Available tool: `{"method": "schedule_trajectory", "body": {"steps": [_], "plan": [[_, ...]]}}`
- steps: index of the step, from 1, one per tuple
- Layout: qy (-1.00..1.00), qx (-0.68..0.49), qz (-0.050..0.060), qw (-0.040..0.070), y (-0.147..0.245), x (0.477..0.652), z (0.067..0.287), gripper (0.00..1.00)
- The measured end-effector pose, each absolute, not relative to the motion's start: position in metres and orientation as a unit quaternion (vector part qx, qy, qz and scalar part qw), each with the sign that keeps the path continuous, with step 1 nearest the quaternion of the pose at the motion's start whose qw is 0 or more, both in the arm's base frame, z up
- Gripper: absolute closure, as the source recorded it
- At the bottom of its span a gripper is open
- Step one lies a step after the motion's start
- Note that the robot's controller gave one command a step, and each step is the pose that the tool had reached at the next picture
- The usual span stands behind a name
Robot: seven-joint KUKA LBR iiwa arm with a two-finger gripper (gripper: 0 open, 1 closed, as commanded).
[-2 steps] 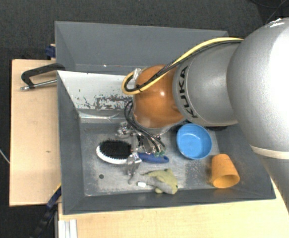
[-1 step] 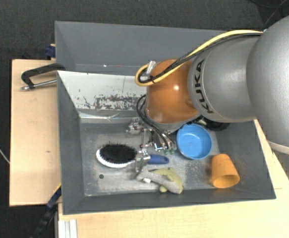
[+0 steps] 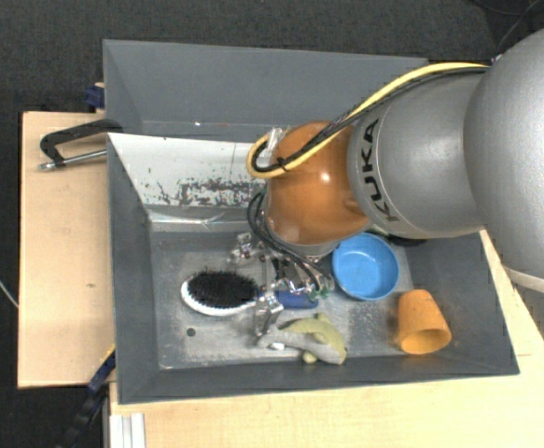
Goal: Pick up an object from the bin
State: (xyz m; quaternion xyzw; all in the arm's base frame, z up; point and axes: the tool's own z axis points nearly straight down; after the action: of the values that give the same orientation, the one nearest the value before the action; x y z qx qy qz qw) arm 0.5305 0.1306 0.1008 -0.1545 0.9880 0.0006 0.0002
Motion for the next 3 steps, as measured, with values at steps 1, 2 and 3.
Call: {"method": "schedule_trajectory", "body": {"steps": [1,2,3], "plan": [[0.976,-0.219,0.001,0.003,0.1224,0.5255,0.0725,0.00],[0.976,-0.218,0.001,0.003,0.1235,0.5270,0.0738,0.00],[0.976,-0.217,0.001,0.004,0.1231,0.5277,0.0748,1.00]]}}
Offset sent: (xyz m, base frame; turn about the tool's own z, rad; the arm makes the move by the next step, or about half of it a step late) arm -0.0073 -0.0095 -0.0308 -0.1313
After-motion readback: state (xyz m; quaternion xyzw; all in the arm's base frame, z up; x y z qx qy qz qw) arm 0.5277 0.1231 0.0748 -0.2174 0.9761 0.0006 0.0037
